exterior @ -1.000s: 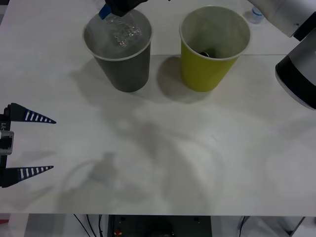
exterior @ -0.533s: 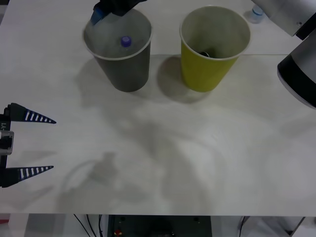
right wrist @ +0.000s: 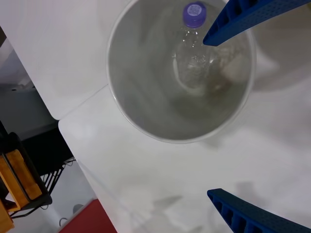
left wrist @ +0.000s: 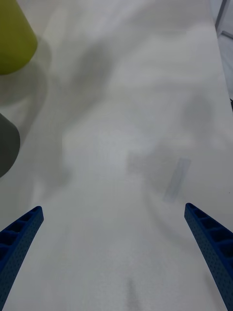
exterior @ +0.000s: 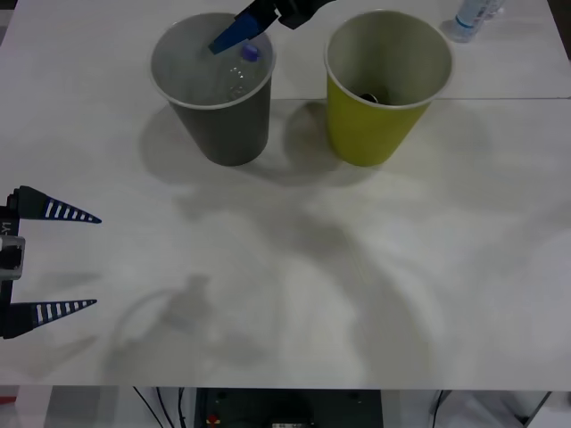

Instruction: Put the can into the green bin and the plastic bottle into the gray bin

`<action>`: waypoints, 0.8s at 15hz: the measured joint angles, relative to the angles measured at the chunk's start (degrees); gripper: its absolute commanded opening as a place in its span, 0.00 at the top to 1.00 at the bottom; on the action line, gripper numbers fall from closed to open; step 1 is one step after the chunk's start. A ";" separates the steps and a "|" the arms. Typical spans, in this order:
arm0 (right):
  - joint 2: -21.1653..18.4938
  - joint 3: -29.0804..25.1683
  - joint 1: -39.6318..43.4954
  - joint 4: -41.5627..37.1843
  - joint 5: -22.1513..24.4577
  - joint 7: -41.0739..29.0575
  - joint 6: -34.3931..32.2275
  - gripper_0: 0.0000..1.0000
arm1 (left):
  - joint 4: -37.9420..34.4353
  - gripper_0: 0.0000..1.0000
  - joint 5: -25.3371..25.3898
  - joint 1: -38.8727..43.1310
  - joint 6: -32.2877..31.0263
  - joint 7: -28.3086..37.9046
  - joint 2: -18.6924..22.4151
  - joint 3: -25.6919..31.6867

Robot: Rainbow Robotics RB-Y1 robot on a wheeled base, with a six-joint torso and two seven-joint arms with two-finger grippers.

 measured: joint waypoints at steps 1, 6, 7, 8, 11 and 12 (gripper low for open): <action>-1.92 -1.52 1.85 -3.50 0.00 0.01 -1.20 0.00 | 0.00 0.00 0.00 0.00 0.00 0.00 0.00 0.00; -13.63 -8.95 16.21 -24.22 -2.12 1.10 -2.75 0.00 | 0.00 0.00 0.00 0.00 0.00 0.00 0.00 0.00; -15.46 -10.77 19.49 -27.91 -2.21 1.54 -2.74 0.00 | 0.00 0.00 0.00 0.00 0.00 0.00 0.00 0.00; -17.38 -12.98 23.27 -31.73 -2.30 2.10 -2.76 0.00 | 0.00 0.00 0.00 0.00 0.00 0.00 0.00 0.00; -21.59 -20.03 34.65 -41.47 -3.24 5.64 -2.92 0.00 | 0.00 0.00 0.00 0.00 0.00 0.00 0.00 0.00; -22.48 -22.80 38.58 -43.54 -4.08 8.34 -3.57 0.00 | 0.00 0.00 0.00 0.00 0.00 0.00 0.00 0.00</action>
